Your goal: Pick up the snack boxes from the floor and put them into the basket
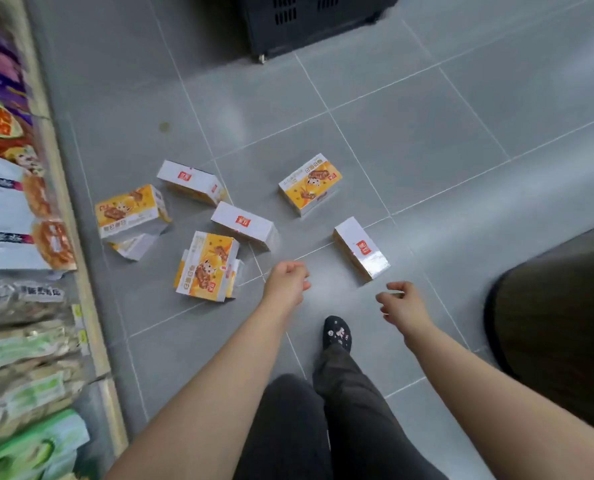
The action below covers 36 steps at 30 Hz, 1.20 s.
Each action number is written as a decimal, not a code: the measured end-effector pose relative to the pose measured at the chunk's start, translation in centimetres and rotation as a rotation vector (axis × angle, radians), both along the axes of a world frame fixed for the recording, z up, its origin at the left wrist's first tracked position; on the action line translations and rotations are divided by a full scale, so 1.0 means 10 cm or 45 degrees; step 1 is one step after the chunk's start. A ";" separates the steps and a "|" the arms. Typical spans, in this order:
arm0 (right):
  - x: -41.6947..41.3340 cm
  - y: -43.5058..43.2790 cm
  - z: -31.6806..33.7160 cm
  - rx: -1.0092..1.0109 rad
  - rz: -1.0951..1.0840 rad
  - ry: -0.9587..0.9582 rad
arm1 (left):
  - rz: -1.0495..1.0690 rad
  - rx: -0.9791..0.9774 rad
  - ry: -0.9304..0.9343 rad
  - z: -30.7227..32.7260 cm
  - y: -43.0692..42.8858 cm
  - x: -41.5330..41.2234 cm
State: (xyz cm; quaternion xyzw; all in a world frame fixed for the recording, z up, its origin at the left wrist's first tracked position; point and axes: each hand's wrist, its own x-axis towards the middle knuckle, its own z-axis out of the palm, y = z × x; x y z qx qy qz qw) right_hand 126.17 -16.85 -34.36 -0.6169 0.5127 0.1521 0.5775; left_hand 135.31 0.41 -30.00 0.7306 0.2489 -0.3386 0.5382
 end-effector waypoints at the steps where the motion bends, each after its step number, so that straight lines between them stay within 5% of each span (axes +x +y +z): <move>1: 0.13 -0.09 -0.11 -0.006 -0.009 0.014 | -0.039 0.009 0.003 -0.13 -0.09 0.17; 11: 0.90 -0.68 -1.74 -0.088 -0.160 0.072 | -0.473 0.146 0.100 -2.09 -0.79 1.32; 19: 1.12 -1.01 -3.66 -0.366 0.191 0.329 | -0.654 0.238 0.056 -4.13 -1.56 1.76; 25: 1.05 -1.16 -4.59 -0.429 0.490 0.439 | -0.708 0.288 -0.008 -4.98 -1.97 1.88; 31: 1.10 -1.25 -4.12 -0.461 0.573 0.392 | -0.474 0.179 0.141 -4.89 -1.90 1.96; 36: 1.41 -1.25 -2.74 -0.425 0.680 0.255 | -0.296 0.141 0.143 -3.17 -1.52 2.05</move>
